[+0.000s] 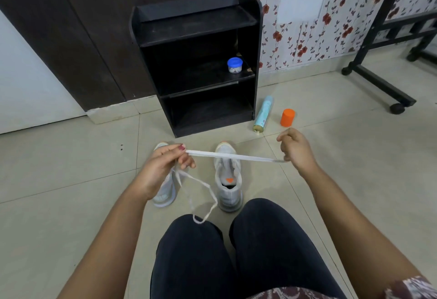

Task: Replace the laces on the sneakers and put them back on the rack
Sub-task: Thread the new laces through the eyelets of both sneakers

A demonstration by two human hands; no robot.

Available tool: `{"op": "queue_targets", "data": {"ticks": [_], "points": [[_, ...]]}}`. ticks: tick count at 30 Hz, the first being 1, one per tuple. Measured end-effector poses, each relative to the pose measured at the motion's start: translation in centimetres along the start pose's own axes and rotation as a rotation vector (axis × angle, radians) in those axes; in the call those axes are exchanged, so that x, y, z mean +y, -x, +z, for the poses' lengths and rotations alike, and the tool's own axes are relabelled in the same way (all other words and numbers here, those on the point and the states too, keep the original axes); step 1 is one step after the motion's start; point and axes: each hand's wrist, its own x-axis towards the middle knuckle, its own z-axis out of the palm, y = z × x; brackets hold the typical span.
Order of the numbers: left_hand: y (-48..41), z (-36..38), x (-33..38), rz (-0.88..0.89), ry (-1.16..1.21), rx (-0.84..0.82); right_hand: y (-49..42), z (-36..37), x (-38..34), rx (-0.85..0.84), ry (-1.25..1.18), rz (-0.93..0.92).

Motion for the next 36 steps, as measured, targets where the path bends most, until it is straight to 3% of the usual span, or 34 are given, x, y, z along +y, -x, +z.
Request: {"op": "queue_targets", "data": {"ticks": [3, 6, 9, 14, 17, 20, 26, 29, 32, 34, 36], "points": [[-0.1, 0.6, 0.1, -0.031, -0.120, -0.119, 1.1, 0.9, 0.2, -0.088, 0.420, -0.178], [-0.6, 2.4, 0.2, -0.043, -0.239, -0.209, 3.6, 3.6, -3.3, -0.413, 0.280, -0.285], [-1.0, 3.2, 0.3, -0.038, -0.236, -0.249, 5.2, 5.4, -6.0, -0.750, 0.195, -0.195], [-1.0, 3.0, 0.1, -0.041, -0.244, -0.223, 5.0, 4.9, -6.6, -0.974, 0.053, -0.108], [-0.8, 2.8, 0.1, -0.040, -0.182, -0.192, 4.8, 4.7, -6.2, -0.917, -0.067, -0.093], [-0.7, 1.6, -0.1, -0.052, -0.058, -0.128, 3.4, 3.4, -4.7, -0.720, -0.145, 0.002], [0.3, -0.8, -0.3, -0.066, 0.082, -0.026, -0.1, 0.1, 1.2, -0.427, 0.031, 0.197], [0.4, -0.5, -0.5, -0.072, 0.045, -0.033, -0.3, 0.5, 2.6, -0.446, 0.190, 0.260], [0.3, 0.0, -0.5, -0.068, -0.027, -0.078, 0.5, 2.0, 2.5, -0.460, 0.555, 0.136], [0.2, 0.6, -0.2, -0.071, -0.069, -0.120, 1.6, 3.2, 0.7, -0.442, 0.495, -0.010], [0.0, 1.4, 0.2, -0.081, -0.135, -0.184, 3.4, 4.6, -2.4, -0.560, 0.215, -0.065]]}}
